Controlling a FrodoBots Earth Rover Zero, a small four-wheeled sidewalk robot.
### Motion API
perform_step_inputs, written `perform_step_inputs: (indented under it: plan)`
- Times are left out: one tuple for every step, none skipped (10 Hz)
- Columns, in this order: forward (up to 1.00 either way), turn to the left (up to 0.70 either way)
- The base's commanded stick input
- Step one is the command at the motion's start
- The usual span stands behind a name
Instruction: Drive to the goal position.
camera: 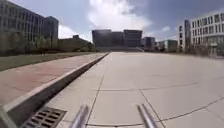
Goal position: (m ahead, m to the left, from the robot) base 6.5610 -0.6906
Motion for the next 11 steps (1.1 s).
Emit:
perform_step_inputs:
  plan:
    - [0.7,0.0]
    - [0.7,0.0]
    - [0.7,0.0]
    - [0.7,0.0]
    - [0.7,0.0]
    - [0.7,0.0]
    - [0.7,0.0]
    - [0.7,0.0]
    - [0.7,0.0]
    - [0.7,0.0]
    - [0.7,0.0]
